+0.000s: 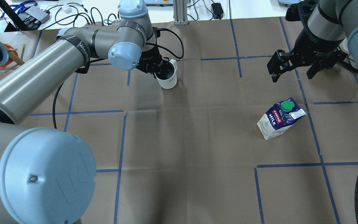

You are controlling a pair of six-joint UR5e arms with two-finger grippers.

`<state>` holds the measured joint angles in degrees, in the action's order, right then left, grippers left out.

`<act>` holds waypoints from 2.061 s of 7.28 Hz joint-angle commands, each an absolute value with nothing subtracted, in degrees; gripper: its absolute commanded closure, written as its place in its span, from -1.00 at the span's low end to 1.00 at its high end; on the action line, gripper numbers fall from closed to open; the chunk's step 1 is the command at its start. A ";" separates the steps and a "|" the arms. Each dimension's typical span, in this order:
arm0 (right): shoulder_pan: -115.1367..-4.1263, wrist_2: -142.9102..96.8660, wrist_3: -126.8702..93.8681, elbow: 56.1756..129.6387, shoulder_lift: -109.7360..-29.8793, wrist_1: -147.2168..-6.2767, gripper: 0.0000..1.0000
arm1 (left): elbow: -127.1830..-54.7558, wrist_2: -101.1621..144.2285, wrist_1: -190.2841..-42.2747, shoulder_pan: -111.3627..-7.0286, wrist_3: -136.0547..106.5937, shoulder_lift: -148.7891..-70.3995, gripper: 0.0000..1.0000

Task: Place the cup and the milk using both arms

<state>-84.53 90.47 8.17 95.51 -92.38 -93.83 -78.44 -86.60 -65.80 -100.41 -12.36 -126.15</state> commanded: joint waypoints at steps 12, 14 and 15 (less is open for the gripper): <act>-84.55 90.53 8.00 94.75 -91.93 -93.60 -1.00 | -81.20 -89.12 -75.80 -101.34 -11.61 -110.09 -1.00; -84.29 90.79 8.70 95.01 -91.85 -94.04 -1.00 | -82.78 -89.38 -83.12 -100.64 -11.25 -101.81 -1.00; -84.29 90.62 8.70 95.18 -91.85 -94.13 -1.00 | -85.23 -89.38 -85.15 -99.85 -11.25 -96.99 -1.00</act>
